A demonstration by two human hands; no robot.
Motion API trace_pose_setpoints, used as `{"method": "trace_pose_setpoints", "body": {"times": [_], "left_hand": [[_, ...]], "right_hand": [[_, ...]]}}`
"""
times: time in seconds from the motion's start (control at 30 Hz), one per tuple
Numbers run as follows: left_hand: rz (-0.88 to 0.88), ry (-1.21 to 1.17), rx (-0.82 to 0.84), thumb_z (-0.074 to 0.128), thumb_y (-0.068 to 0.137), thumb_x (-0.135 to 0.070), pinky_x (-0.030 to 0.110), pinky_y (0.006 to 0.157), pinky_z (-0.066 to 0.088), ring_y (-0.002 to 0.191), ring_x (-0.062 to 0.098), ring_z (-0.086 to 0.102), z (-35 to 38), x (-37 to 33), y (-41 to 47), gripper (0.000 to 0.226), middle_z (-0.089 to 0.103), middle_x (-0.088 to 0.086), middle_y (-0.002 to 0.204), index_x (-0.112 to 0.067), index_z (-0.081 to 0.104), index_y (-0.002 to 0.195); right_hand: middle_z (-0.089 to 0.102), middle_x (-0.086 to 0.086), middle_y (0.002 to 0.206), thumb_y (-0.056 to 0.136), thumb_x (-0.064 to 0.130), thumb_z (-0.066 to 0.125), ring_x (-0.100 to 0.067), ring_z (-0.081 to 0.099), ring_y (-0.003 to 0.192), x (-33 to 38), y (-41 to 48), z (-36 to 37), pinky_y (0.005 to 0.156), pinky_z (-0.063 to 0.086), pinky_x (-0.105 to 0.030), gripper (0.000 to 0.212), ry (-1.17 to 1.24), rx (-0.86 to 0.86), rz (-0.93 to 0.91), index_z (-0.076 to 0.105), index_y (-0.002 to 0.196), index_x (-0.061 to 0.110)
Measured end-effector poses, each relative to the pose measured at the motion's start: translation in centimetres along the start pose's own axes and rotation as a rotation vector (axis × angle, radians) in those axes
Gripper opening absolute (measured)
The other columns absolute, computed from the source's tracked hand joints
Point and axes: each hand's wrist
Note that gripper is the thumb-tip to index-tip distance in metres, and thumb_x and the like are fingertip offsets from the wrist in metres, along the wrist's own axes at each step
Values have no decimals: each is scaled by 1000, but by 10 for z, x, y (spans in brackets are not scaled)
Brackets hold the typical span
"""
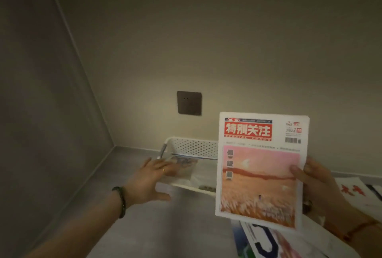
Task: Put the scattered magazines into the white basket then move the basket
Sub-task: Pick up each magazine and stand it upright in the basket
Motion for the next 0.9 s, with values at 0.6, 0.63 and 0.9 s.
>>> {"method": "trace_pose_setpoints", "body": {"times": [0.6,0.63,0.9], "left_hand": [[-233,-409,-484,55,87,-26,27,76,49,84,15,60,-59,79,123,19,66,2,95,-14,65,97],[-272,-453,-527,57,85,-27,27,74,50,82,14,60,-61,81,134,17,65,0,93,-15,65,95],[-440,-1018,-769,65,82,-17,25,59,53,86,22,63,-52,94,193,11,62,5,95,-18,60,92]], "right_hand": [[73,10,92,89,6,44,-7,69,86,71,56,61,70,59,-26,31,214,-35,-199,63,99,29],[74,10,90,89,6,45,-7,70,84,70,63,70,67,59,-25,31,213,-24,-211,63,99,29],[71,3,67,84,0,55,-8,69,58,3,138,167,51,57,-21,10,51,-110,-179,57,93,-2]]}}
Point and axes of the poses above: each hand's wrist, its own y-axis towards the middle knuckle, its own z-axis out of the palm, x = y × z
